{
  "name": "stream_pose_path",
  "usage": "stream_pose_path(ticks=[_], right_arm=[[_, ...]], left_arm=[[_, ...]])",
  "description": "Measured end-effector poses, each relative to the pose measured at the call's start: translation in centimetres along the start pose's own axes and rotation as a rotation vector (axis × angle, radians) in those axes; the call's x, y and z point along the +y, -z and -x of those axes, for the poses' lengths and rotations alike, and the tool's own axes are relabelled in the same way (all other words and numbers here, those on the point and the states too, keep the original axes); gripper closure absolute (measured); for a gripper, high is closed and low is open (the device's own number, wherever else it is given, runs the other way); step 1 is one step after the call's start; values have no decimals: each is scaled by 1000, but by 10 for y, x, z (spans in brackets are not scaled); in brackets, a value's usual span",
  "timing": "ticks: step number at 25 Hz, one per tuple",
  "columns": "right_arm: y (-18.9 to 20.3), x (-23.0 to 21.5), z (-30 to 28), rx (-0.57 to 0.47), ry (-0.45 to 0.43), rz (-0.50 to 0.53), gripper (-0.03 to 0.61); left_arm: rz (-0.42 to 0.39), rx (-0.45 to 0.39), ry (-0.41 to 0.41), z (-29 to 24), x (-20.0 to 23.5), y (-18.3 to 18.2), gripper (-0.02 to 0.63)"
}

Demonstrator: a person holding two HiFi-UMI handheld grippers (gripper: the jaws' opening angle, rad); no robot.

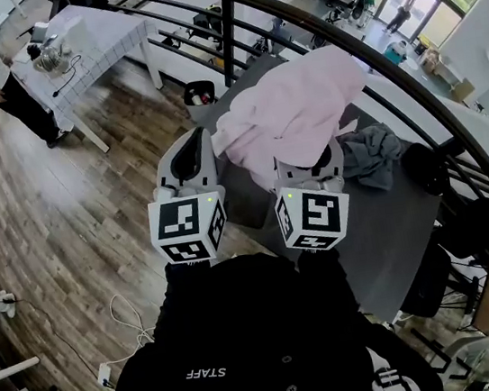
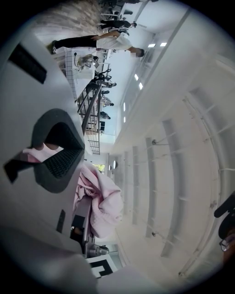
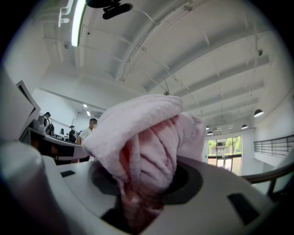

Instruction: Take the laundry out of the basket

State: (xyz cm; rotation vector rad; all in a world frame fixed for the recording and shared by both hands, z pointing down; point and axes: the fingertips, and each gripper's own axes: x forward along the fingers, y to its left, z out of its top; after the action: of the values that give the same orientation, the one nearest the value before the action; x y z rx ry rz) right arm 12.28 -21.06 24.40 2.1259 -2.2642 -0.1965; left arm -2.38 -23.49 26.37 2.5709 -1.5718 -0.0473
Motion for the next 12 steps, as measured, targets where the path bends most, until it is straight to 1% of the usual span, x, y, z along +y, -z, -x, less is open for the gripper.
stream_pose_path(ticks=[12], right_arm=[[-2, -1, 4, -4, -5, -5, 368]], left_arm=[[-17, 5, -7, 0, -1, 2, 614]])
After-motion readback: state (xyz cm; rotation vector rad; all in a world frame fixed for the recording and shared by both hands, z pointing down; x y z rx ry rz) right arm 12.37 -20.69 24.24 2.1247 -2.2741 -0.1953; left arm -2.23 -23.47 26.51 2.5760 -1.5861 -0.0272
